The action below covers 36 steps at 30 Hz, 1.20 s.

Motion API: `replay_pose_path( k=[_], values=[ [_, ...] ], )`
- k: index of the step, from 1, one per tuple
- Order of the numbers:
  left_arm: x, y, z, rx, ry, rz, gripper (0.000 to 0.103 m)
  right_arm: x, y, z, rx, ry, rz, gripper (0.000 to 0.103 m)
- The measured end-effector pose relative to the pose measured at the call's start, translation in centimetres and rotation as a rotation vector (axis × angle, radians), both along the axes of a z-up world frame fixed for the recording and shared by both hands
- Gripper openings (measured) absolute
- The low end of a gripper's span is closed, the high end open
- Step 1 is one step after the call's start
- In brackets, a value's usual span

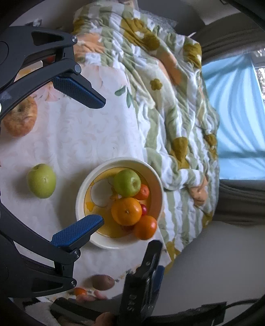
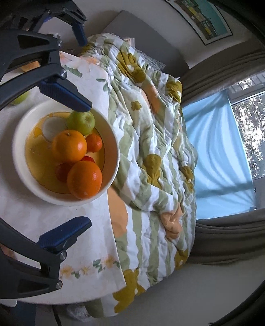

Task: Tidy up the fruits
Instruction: 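Lower the held orange into the bowl and open the right gripper, then grasp the wrinkled brown apple with the left gripper while the right gripper approaches the tangerine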

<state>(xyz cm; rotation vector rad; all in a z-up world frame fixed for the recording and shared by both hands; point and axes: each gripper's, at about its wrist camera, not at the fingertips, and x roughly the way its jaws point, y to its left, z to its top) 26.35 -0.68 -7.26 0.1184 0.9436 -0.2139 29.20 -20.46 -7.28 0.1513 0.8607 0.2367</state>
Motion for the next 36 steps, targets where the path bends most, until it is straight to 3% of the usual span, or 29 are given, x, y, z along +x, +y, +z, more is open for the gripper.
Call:
replay_pose_path(
  k=[11, 18, 26, 31, 36],
  values=[
    [-6.1, 1.4, 5.1, -0.006, -0.098, 0.061, 0.103, -8.1, -3.0, 6.0, -0.038, -0.054, -0.045, 0.102],
    [-10.7, 2.4, 5.8, -0.034, -0.120, 0.120, 0.103, -13.6, -5.3, 6.9, -0.079, -0.057, -0.064, 0.102],
    [-14.0, 4.2, 4.4, -0.015, -0.121, 0.209, 0.103, -17.9, -6.7, 4.4, -0.166, -0.027, -0.090, 0.102],
    [-14.6, 5.1, 2.2, 0.039, -0.129, 0.232, 0.103, -19.8, -7.7, 1.8, -0.149, -0.023, -0.144, 0.102],
    [-14.0, 6.6, -0.9, 0.036, -0.146, 0.251, 0.103, -21.3, -8.6, -0.4, -0.148, -0.046, -0.215, 0.102]
  ],
)
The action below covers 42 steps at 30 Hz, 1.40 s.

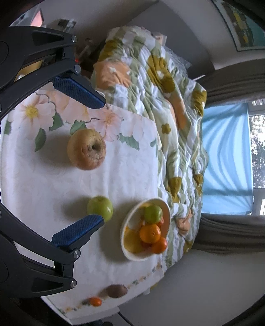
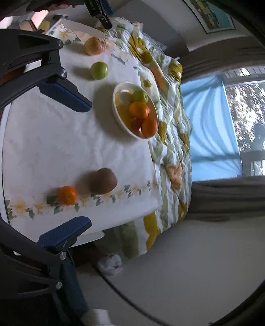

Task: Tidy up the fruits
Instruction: 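Grasp the wrinkled brown apple with the left gripper while the right gripper approaches the tangerine, then grasp the small tangerine with the right gripper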

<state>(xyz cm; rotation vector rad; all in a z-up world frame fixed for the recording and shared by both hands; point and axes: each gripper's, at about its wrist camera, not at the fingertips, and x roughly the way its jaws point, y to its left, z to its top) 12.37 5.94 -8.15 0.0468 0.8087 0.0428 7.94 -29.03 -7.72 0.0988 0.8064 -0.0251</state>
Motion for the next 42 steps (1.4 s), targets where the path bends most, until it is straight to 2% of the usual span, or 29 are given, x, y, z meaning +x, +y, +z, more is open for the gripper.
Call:
replay_pose_path(
  k=[7, 10, 19, 24, 27, 31, 40, 42],
  values=[
    [2.1, 1.4, -5.0, -0.009, 0.096, -0.001, 0.103, 0.5, -1.1, -4.8, -0.016, 0.091, -0.080, 0.102],
    [2.7, 2.1, -6.5, -0.036, 0.133, -0.003, 0.103, 0.9, -1.6, -6.3, -0.007, 0.128, -0.101, 0.102],
    [4.7, 3.6, -8.5, -0.052, 0.193, 0.028, 0.103, 2.2, -2.0, -8.7, -0.005, 0.180, -0.139, 0.101],
    [5.6, 3.8, -9.7, -0.091, 0.272, 0.009, 0.086, 2.6, -1.9, -9.0, -0.044, 0.198, -0.147, 0.097],
    [5.7, 3.5, -10.0, -0.090, 0.285, -0.001, 0.083, 3.0, -2.0, -9.4, -0.045, 0.212, -0.153, 0.096],
    [5.7, 3.7, -10.0, -0.107, 0.287, -0.002, 0.083, 3.5, -2.1, -9.9, -0.032, 0.239, -0.152, 0.080],
    [5.7, 3.2, -10.0, -0.070, 0.281, -0.016, 0.083, 4.1, -2.3, -10.5, -0.026, 0.266, -0.149, 0.056],
    [5.6, 3.2, -10.1, -0.067, 0.284, -0.018, 0.083, 4.1, -2.3, -10.4, -0.029, 0.262, -0.153, 0.054]
  ],
)
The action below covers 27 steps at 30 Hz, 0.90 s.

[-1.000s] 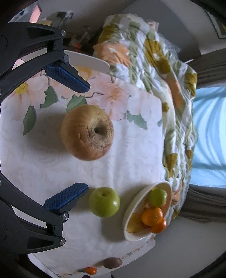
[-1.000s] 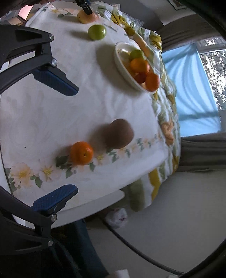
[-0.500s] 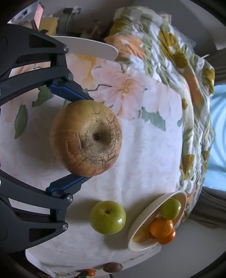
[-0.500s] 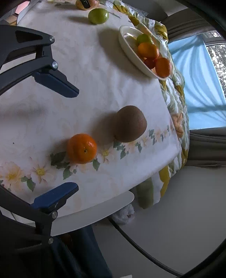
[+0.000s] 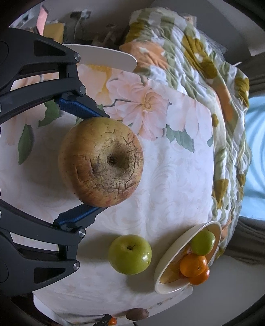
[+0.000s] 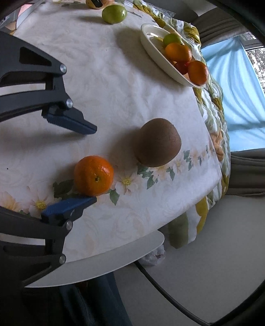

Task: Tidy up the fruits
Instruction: 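Grasp the small tangerine with the right gripper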

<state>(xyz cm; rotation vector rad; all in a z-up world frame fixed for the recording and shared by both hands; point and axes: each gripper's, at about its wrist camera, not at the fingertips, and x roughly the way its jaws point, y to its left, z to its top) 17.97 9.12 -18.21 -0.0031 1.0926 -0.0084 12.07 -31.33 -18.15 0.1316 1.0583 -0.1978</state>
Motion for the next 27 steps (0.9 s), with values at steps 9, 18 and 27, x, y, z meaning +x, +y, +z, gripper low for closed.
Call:
replay_pose_path(
  k=[9, 18, 27],
  values=[
    [-0.5, -0.3, 0.1, 0.008, 0.002, -0.014, 0.082, 0.4, -0.5, 0.2, -0.009, 0.008, 0.002, 0.035],
    [-2.2, -0.7, 2.0, -0.017, -0.016, -0.006, 0.082, -0.2, 0.4, 2.3, -0.010, -0.033, 0.064, 0.034],
    [-3.6, -2.7, 7.5, -0.023, -0.080, -0.021, 0.082, -0.4, 1.5, 6.9, -0.015, -0.111, 0.142, 0.034]
  ],
)
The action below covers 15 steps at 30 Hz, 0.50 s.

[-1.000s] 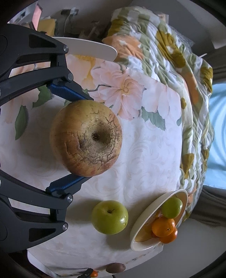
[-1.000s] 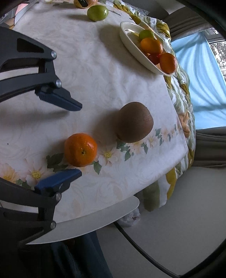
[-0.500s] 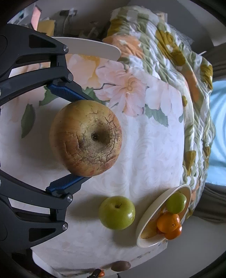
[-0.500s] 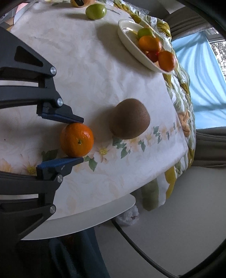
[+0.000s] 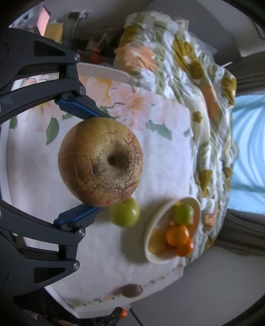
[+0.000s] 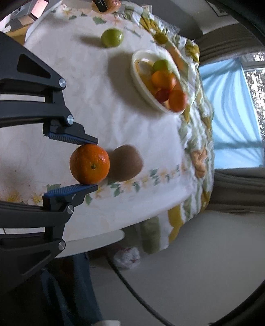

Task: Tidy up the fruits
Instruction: 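Grasp the small tangerine with the right gripper, then carry the wrinkled apple to the bowl and open the left gripper while the right gripper carries the tangerine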

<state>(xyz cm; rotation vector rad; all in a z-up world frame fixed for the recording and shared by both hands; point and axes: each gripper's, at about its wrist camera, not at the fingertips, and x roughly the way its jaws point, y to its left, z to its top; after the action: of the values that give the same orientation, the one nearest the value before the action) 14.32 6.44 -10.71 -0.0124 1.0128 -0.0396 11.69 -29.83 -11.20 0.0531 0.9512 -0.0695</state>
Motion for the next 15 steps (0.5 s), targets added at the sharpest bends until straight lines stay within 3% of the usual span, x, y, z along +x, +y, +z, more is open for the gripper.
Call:
replay_pose_path(
  k=[7, 15],
  values=[
    [0.2, -2.8, 4.5, -0.014, -0.078, -0.034, 0.082, 1.0, 1.0, 4.3, 0.056, -0.072, 0.092, 0.034],
    [3.2, -6.5, 6.2, -0.030, -0.119, -0.137, 0.082, 3.6, 3.2, 6.8, 0.074, -0.123, 0.166, 0.034]
  ],
)
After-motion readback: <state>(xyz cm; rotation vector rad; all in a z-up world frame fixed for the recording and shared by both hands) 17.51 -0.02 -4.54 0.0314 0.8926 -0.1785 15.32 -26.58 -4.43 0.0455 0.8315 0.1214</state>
